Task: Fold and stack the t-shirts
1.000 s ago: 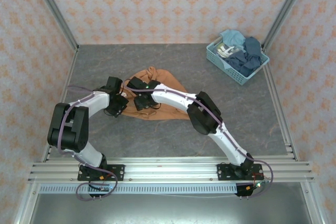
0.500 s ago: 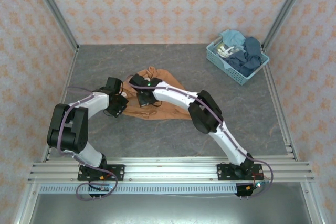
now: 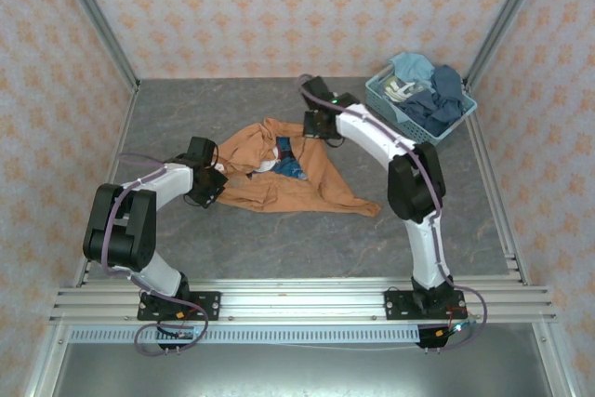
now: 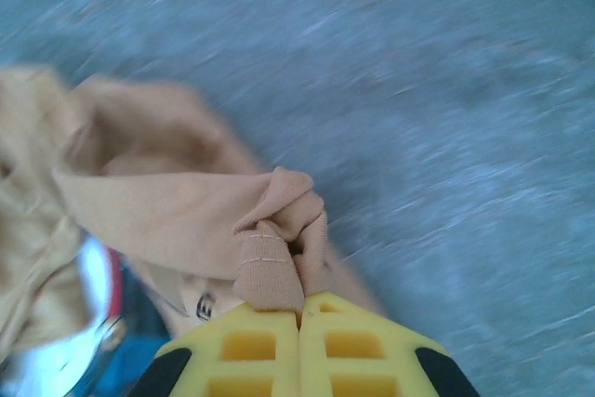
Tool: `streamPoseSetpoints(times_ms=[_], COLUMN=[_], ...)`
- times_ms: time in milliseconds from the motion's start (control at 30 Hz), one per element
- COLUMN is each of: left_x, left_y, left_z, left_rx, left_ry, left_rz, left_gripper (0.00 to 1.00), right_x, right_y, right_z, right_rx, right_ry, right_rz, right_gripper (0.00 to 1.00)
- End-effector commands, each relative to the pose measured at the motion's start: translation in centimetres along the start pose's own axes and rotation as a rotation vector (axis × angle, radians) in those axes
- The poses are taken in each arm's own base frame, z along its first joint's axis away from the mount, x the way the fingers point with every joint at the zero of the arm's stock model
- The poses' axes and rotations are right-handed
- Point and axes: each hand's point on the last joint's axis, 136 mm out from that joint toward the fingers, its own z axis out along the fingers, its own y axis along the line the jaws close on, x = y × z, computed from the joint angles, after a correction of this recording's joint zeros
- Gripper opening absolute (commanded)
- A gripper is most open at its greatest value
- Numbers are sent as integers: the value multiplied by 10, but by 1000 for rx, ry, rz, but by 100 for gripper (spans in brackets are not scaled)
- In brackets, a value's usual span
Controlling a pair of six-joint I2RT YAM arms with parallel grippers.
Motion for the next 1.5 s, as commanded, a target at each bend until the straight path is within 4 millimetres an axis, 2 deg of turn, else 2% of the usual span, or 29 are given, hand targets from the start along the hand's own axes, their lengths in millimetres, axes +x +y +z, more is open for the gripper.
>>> streamPoseSetpoints(times_ms=[0, 67, 133, 200, 233, 300, 367, 433, 567, 667, 767, 867, 933, 1000, 1200, 1333, 1400, 1467], left_x=[0, -2, -5, -7, -7, -7, -3, 7, 41, 62, 78, 86, 85, 82, 78, 73, 73, 72], left_y=[9, 6, 3, 1, 0, -5, -10, -16, -26, -43, -63, -67, -64, -60, -64, -67, -67, -65], left_z=[-8, -15, -23, -32, -37, -49, -61, -71, -70, -60, -48, -34, -27, -22, -9, -11, -13, -15], left_rx=[-44, -39, -30, -22, -17, 10, 50, 94, 155, 190, 200, 141, 109, 83, 71, 73, 71, 69], left_ry=[7, 0, -12, -24, -29, -32, -18, 14, 125, 162, 176, 167, 154, 136, 122, 102, 102, 101], left_rz=[22, 33, 41, 47, 48, 49, 35, 10, -70, -124, -138, -106, -94, -77, -64, -60, -54, -51], left_gripper=[7, 8, 9, 13, 17, 36, 50, 58, 60, 60, 59, 55, 51, 47, 39, 37, 37, 36], right_x=[-20, -29, -37, -45, -49, -56, -59, -53, -26, 10, 48, 83, 95, 98, 103, 107, 107, 102], right_y=[-40, -58, -72, -83, -84, -83, -85, -91, -98, -102, -109, -113, -110, -103, -74, -70, -74, -86], right_z=[20, 28, 30, 24, 18, 1, -16, -31, -57, -69, -72, -66, -60, -51, -15, 3, 9, 11], right_rx=[34, 73, 107, 138, 142, 135, 136, 144, 99, 47, 12, -21, -55, -83, -129, -134, -105, -44], right_ry=[52, 76, 81, 62, 46, 12, -14, -26, -23, 16, 68, 125, 157, 175, 255, 275, 277, 254], right_rz=[90, 116, 136, 154, 153, 158, 165, 174, 216, 255, 285, 293, 285, 277, 259, 331, 346, 357], right_gripper=[0, 0, 12, 28, 35, 46, 52, 57, 59, 59, 60, 62, 63, 65, 62, 49, 36, 16])
